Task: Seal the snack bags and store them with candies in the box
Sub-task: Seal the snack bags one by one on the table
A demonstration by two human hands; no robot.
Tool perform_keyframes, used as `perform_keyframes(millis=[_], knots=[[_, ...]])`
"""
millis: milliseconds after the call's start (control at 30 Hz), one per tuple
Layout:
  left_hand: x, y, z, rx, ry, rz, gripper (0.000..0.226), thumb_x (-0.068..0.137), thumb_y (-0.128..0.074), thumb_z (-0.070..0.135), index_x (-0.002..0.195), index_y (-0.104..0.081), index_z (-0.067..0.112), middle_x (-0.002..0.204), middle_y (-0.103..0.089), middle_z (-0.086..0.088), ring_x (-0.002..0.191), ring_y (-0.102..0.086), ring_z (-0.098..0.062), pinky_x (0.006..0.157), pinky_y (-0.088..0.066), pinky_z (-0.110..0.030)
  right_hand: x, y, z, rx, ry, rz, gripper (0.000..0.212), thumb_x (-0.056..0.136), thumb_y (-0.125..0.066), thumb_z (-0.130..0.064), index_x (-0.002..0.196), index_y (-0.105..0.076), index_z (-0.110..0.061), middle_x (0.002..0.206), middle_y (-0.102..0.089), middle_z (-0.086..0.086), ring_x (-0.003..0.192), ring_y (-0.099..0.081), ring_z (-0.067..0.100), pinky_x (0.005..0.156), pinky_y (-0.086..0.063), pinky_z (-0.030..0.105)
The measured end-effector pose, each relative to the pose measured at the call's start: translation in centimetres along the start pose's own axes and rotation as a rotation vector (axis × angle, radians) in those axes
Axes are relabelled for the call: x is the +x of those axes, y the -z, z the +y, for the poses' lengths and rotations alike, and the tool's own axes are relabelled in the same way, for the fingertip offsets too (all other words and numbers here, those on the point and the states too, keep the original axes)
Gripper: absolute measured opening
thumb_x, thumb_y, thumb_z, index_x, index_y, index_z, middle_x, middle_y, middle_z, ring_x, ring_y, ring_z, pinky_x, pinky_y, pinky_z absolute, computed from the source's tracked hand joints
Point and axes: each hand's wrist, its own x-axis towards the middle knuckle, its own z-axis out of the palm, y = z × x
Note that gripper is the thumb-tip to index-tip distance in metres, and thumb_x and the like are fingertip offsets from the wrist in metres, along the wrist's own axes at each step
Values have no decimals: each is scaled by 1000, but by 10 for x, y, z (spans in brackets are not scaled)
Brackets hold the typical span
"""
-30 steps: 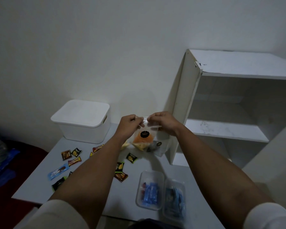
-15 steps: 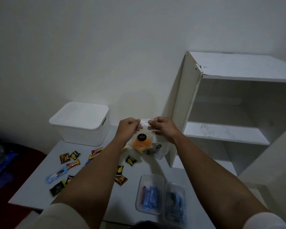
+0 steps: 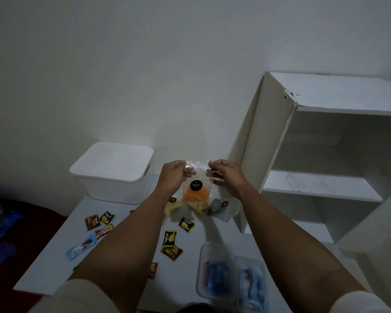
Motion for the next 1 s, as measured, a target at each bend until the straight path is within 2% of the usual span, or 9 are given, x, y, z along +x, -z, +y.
perform_keyframes(millis=[167, 300, 400, 467, 600, 700, 833, 900, 1000], knots=[[16, 23, -1, 48, -42, -10, 35, 106, -44, 23, 98, -70, 1, 88, -78, -10, 78, -68, -16, 77, -55, -28, 8, -28, 4, -4, 6, 22, 12, 92, -74, -23, 83, -69, -17, 87, -75, 8, 91, -74, 21, 81, -54, 36], [25, 43, 0, 51, -34, -76, 23, 98, -63, 24, 95, -74, 4, 86, -79, -6, 74, -68, -10, 71, -56, -22, 13, -52, 7, -19, 15, 47, 13, 96, -69, -21, 86, -65, -14, 86, -71, 11, 87, -74, 21, 82, -56, 37], [37, 59, -5, 43, -38, -113, 20, 94, -69, 21, 95, -73, 1, 86, -78, -11, 72, -67, -12, 71, -56, -22, 16, -71, 7, -7, -3, 65, 10, 95, -70, -21, 90, -67, -13, 84, -73, 10, 85, -74, 21, 82, -55, 38], [45, 69, -6, 38, -40, -133, 19, 94, -69, 19, 94, -71, 1, 84, -75, -14, 73, -69, -14, 78, -57, -30, 16, -83, 7, 0, 3, 86, 10, 93, -72, -21, 92, -69, -11, 84, -74, 10, 85, -74, 22, 80, -55, 36], [50, 85, -7, 33, -54, -213, 13, 95, -67, 18, 88, -72, 8, 80, -72, -6, 82, -72, -22, 87, -59, -39, 18, -107, 12, -22, 5, 95, 18, 90, -76, -21, 99, -72, -6, 89, -75, 10, 88, -74, 22, 86, -57, 39], [56, 99, -11, 52, -50, -241, 14, 96, -66, 21, 91, -73, 10, 86, -77, -9, 92, -74, -32, 90, -58, -43, 19, -125, 13, -7, 1, 92, 6, 92, -73, -19, 93, -70, -13, 90, -74, 8, 88, -73, 20, 84, -58, 37], [62, 118, -16, 53, -36, -265, 21, 99, -57, 17, 91, -73, 5, 85, -78, -11, 84, -73, -24, 92, -58, -42, 21, -144, 12, 21, 4, 105, 7, 93, -70, -14, 87, -67, -13, 87, -71, 8, 84, -71, 19, 81, -57, 36], [65, 125, -17, 62, -51, -277, 21, 99, -56, 15, 91, -73, 6, 84, -78, -10, 83, -71, -21, 91, -58, -42, 21, -151, 13, 12, 4, 135, 7, 92, -73, -16, 93, -71, -10, 88, -73, 9, 87, -73, 21, 86, -57, 39], [72, 138, -17, 78, -70, -276, 20, 100, -55, 15, 90, -73, 10, 84, -77, -8, 83, -71, -20, 90, -57, -41, 19, -158, 17, 43, -11, 154, 23, 93, -72, -19, 108, -72, -3, 98, -75, 12, 95, -75, 24, 91, -56, 41]])
